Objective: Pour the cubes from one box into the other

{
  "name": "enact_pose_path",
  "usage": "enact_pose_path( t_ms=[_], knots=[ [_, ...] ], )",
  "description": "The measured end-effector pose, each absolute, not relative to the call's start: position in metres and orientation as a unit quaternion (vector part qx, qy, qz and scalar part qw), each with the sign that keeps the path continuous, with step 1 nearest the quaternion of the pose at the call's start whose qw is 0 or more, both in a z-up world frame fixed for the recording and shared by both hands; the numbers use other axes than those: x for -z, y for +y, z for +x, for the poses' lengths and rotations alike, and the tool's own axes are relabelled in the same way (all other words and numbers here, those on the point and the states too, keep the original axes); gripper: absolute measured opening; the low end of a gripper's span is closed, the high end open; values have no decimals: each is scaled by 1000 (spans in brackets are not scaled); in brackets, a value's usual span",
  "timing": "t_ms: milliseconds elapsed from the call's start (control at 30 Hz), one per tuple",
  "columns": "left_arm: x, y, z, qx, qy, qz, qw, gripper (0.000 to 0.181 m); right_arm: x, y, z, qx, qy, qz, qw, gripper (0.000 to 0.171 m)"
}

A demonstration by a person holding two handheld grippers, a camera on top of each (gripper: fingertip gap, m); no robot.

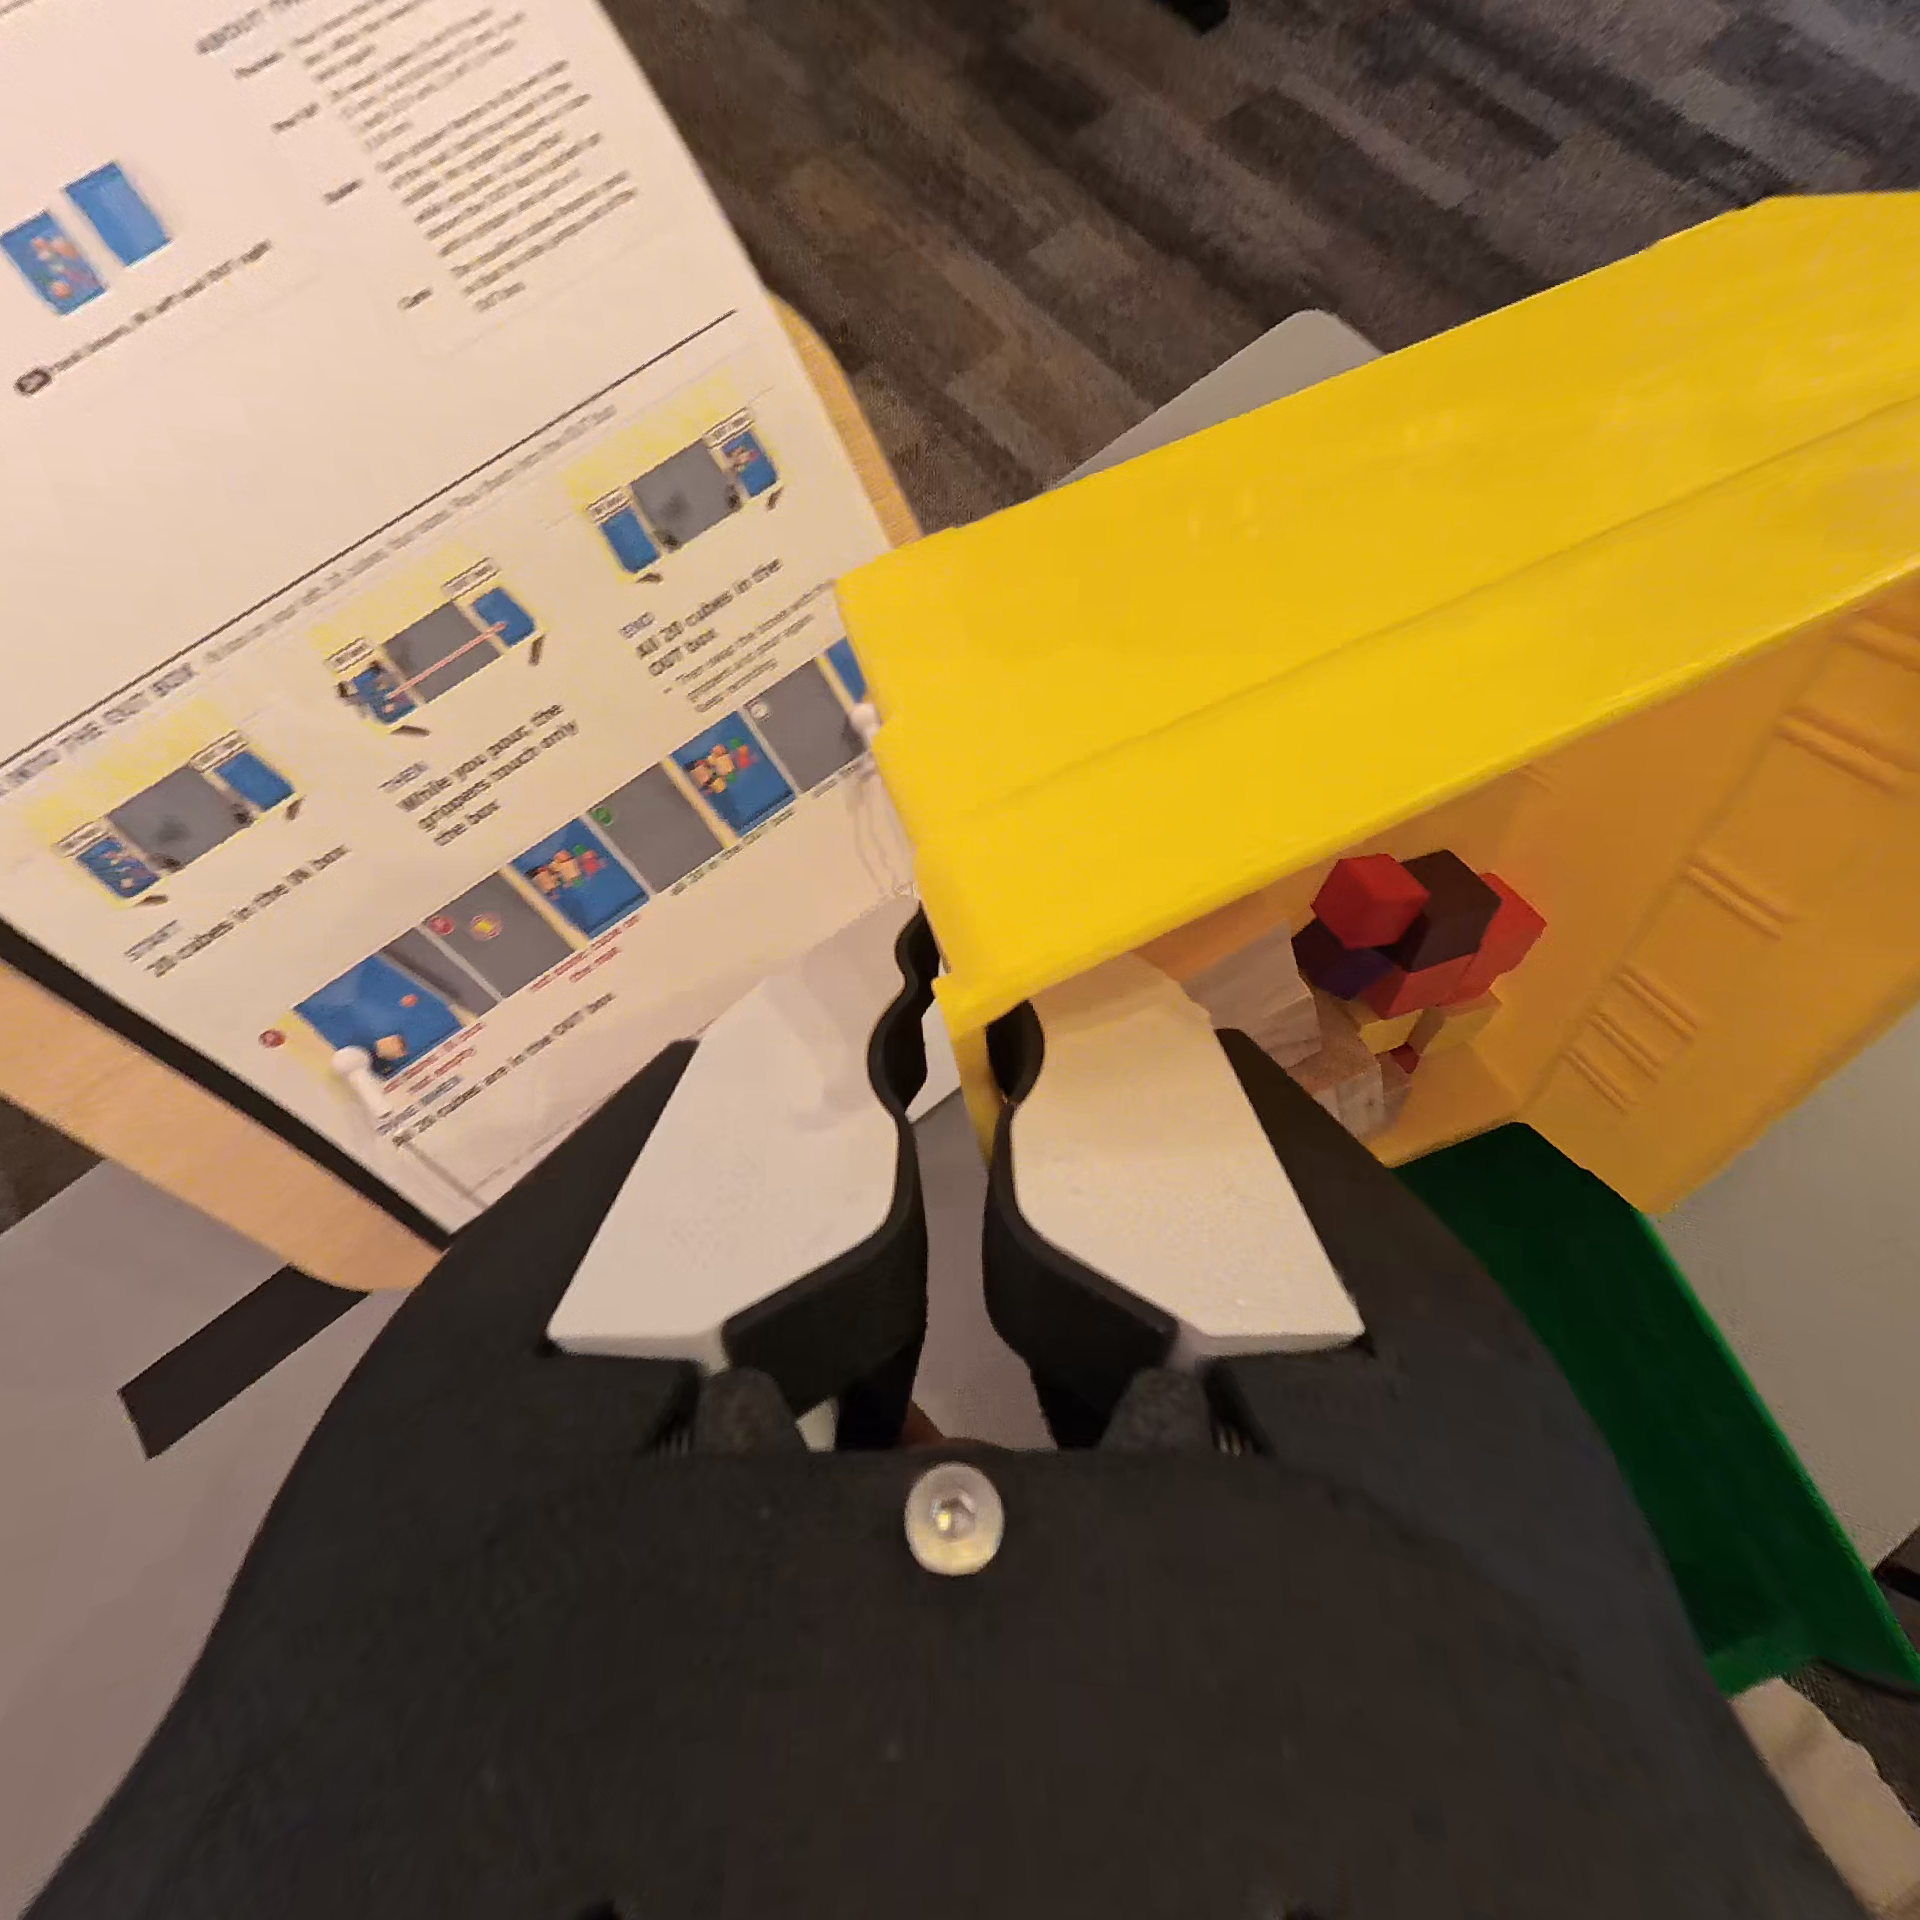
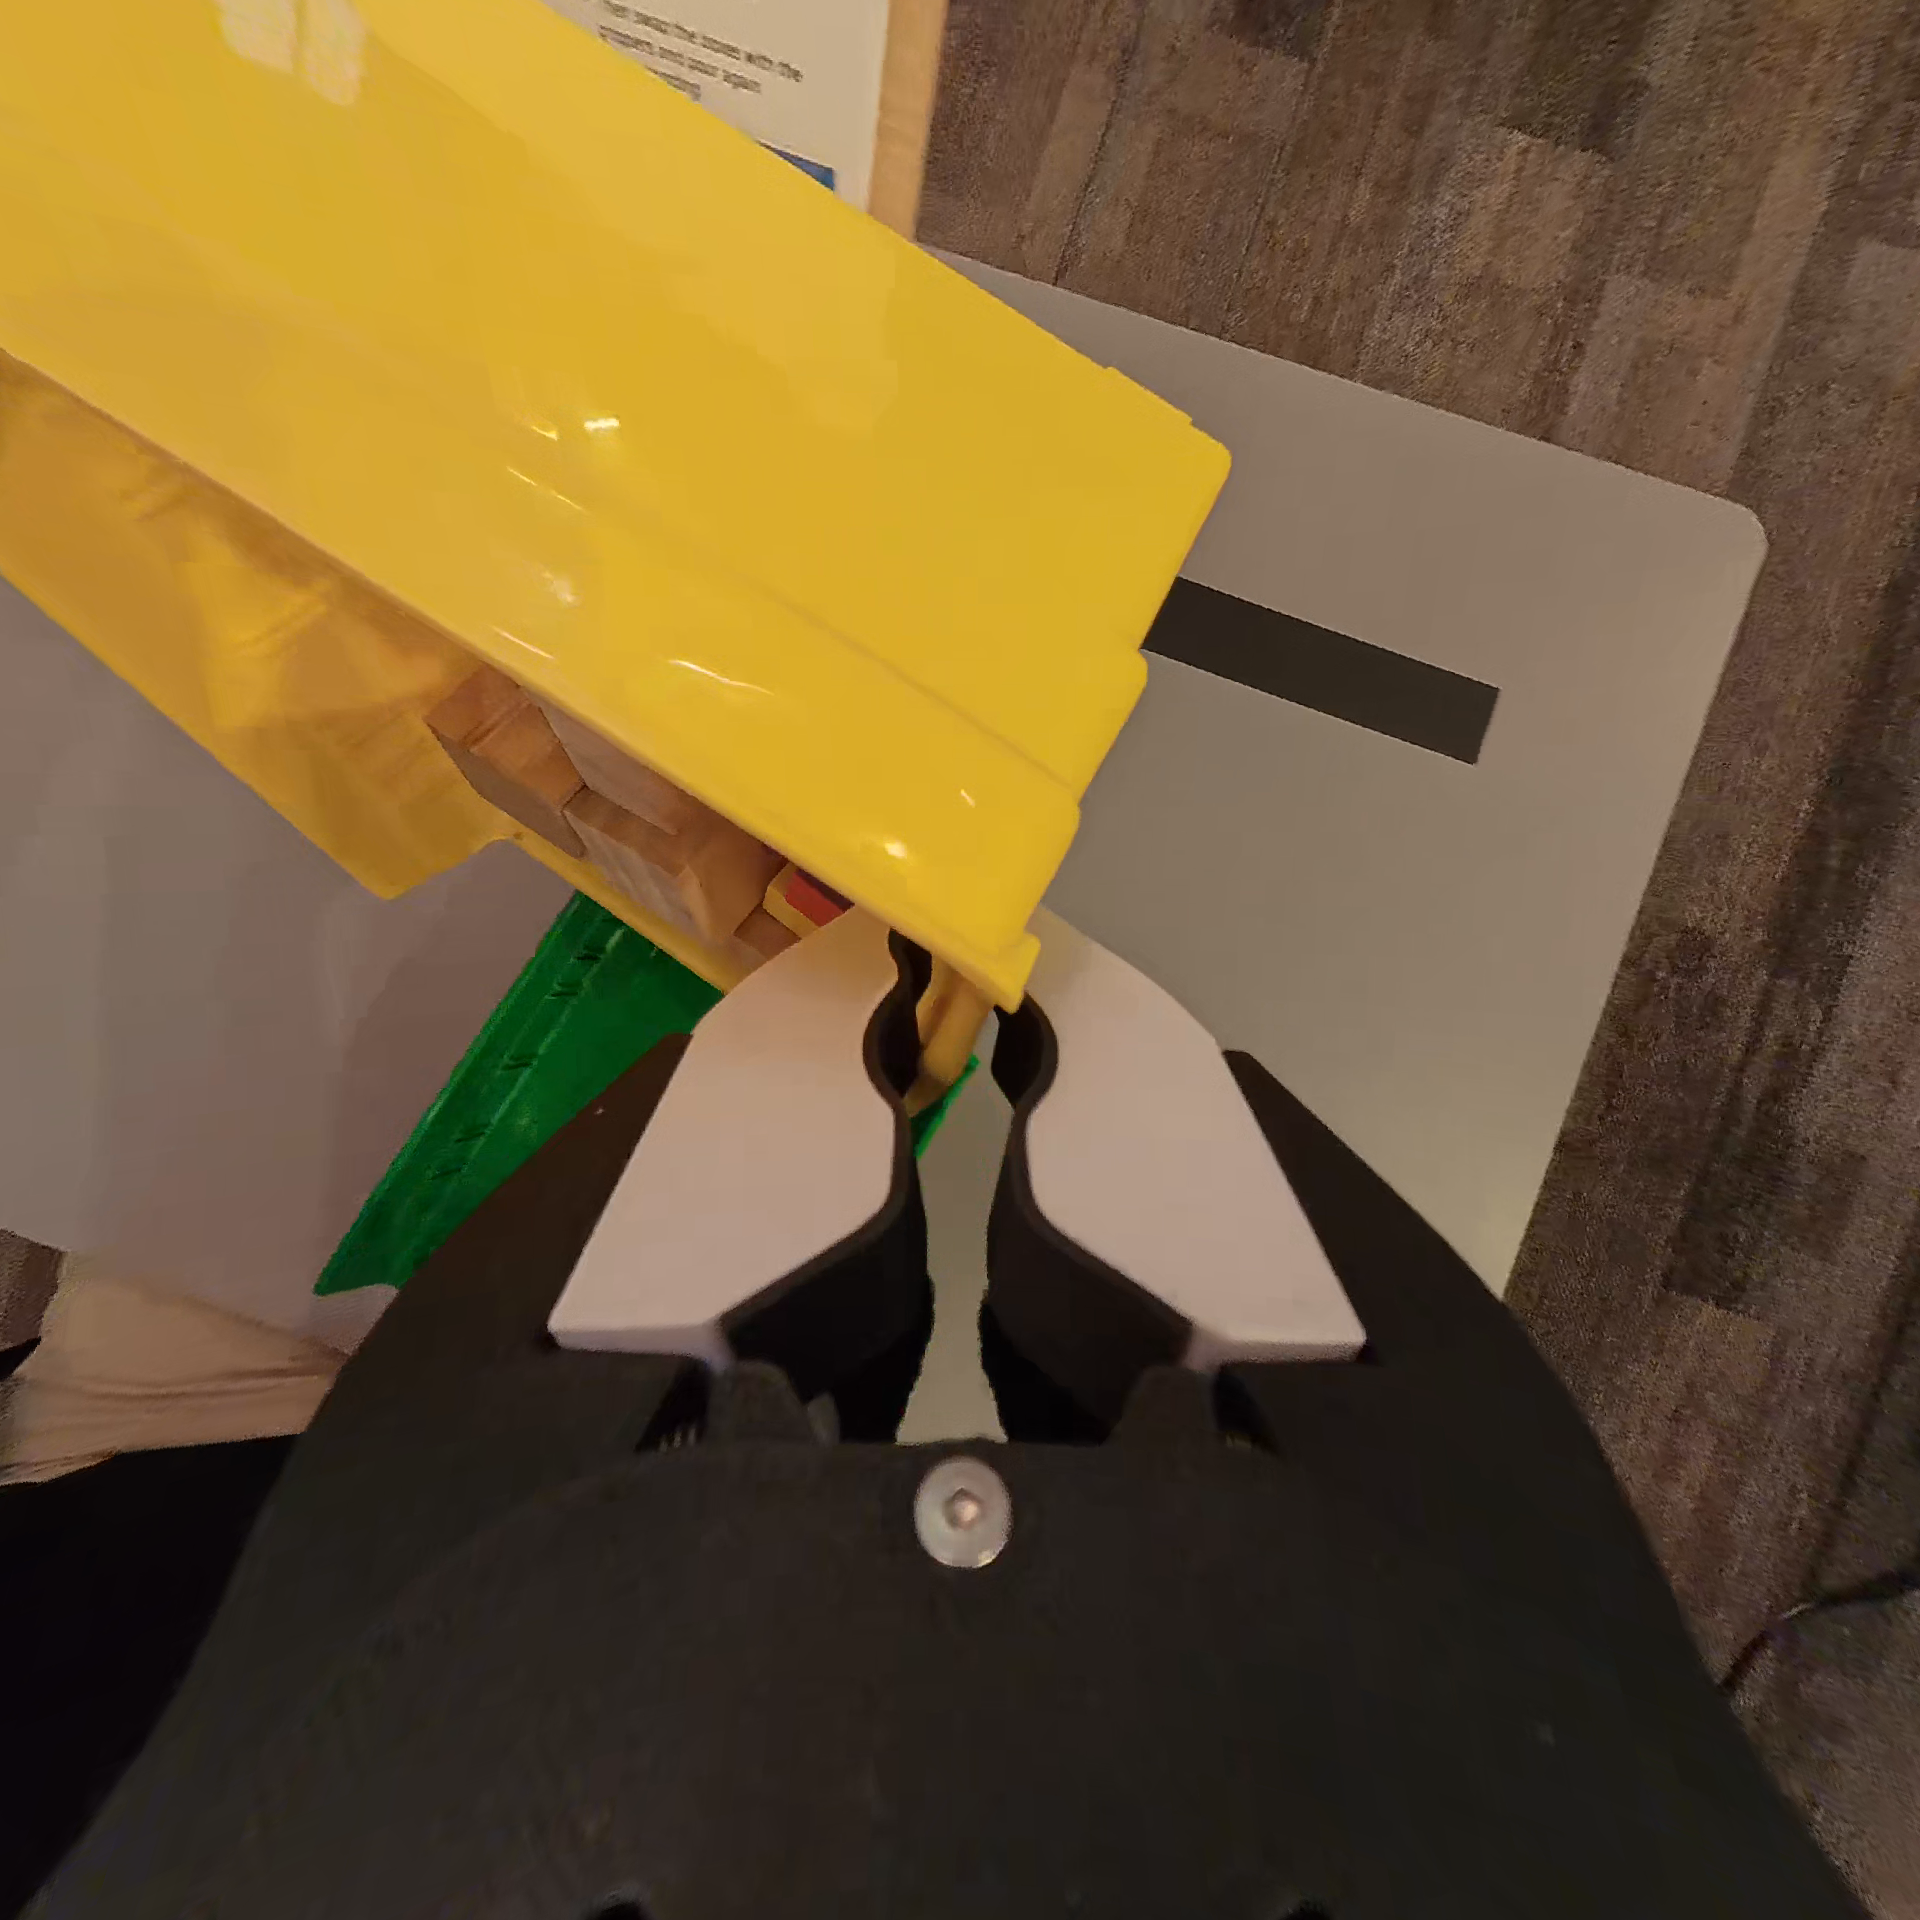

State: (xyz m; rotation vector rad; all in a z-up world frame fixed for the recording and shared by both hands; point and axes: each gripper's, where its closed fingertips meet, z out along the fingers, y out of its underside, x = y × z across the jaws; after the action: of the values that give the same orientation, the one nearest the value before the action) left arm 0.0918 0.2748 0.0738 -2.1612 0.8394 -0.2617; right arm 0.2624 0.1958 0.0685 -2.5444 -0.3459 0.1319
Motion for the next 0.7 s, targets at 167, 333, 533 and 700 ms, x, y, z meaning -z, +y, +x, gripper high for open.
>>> enact_pose_path(
  t_ms=[167, 333, 533, 700],
  knots=[
    [-71, 266, 113, 118, 334, -834, 424, 7, -66, 180, 279, -25, -124, -943, 307, 4],
    [-67, 256, 121, 122, 341, -819, 445, 6, -57, 166, 283, -18, -123, -936, 329, 5],
    [-67, 246, 124, 129, 334, -797, 486, 6, -58, 156, 286, 1, -124, -925, 359, 5],
    [-67, 240, 125, 143, 334, -788, 497, 6, -61, 148, 284, 18, -127, -917, 379, 5]
  ],
)
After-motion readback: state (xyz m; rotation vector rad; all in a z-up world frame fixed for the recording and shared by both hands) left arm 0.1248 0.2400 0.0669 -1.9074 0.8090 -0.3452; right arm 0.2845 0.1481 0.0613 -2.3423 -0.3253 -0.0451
